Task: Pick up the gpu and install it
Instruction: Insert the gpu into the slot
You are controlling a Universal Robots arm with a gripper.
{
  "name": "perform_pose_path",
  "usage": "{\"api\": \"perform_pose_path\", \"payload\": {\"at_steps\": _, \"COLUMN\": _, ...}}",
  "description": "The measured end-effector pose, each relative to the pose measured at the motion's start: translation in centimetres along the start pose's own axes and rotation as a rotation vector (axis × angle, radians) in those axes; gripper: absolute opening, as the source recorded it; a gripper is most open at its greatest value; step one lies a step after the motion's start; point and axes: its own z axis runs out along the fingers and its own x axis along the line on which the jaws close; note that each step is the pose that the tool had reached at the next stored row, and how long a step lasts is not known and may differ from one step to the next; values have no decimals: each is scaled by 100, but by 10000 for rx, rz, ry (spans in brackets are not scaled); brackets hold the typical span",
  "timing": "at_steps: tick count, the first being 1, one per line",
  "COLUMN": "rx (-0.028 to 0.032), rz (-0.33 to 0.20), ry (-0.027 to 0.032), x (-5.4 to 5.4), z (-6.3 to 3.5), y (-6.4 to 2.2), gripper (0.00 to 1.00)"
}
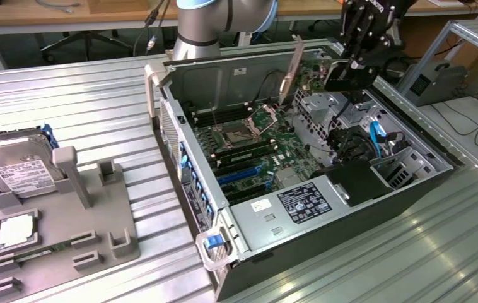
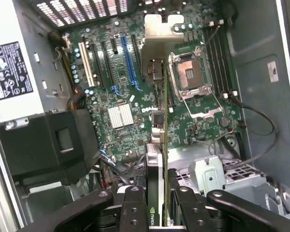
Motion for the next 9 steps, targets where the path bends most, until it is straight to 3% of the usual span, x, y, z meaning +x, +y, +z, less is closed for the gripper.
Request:
{"api": "perform_pose_path", "payload": {"at_steps": 5, "rx": -60, "rz": -1214, "ry": 5, "x": -2, "z": 2, "y": 1, "gripper": 27}}
{"api": "perform_pose_path", "payload": {"at_steps": 9, "rx": -66, "rz": -1356, "ry": 6, "x": -3, "z": 2, "y": 1, "gripper": 27}}
